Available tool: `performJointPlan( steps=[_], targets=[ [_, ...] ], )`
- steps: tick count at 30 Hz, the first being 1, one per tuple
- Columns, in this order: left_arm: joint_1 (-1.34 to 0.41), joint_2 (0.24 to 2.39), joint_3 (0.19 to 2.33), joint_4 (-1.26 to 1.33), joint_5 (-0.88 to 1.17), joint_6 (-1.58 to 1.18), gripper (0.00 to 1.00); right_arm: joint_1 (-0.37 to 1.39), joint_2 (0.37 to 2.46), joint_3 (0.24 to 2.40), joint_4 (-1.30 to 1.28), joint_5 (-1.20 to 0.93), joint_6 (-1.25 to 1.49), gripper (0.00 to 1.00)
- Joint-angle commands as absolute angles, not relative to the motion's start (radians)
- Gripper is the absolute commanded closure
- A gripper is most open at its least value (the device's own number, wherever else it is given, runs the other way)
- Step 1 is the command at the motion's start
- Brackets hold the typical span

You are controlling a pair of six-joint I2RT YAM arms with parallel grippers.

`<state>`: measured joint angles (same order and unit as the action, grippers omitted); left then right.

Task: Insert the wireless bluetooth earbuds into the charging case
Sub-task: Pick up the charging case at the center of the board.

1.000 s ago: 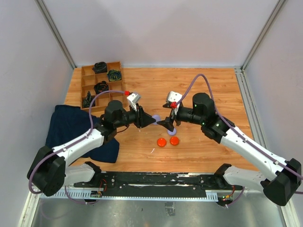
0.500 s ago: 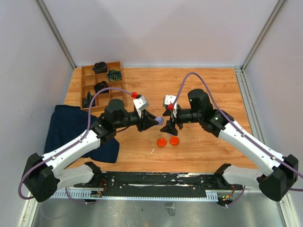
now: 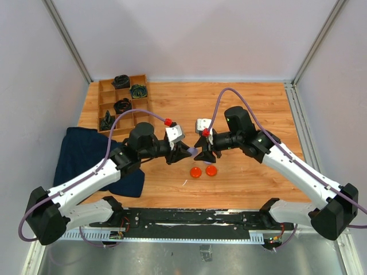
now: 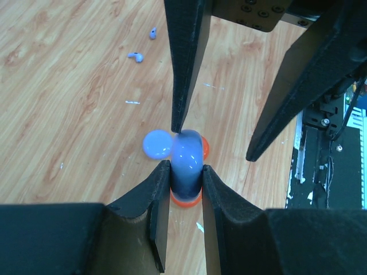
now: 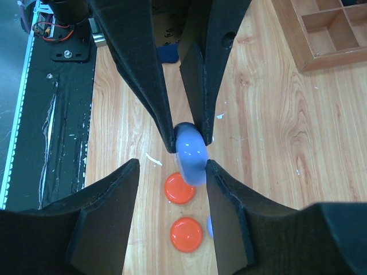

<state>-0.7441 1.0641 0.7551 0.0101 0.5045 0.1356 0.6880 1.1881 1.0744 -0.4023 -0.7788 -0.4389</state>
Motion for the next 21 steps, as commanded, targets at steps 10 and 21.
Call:
performJointPlan(
  steps=[10,21],
  targets=[
    [-0.769,1.010,0.753,0.044,0.574,0.204,0.78,0.666,1.235,1.112,-0.435,-0.826,-0.481,0.52],
    [-0.772,1.028,0.758,0.022,0.580,0.220,0.78,0.664,1.234,1.113,-0.436,-0.882,-0.488,0.63]
  ],
)
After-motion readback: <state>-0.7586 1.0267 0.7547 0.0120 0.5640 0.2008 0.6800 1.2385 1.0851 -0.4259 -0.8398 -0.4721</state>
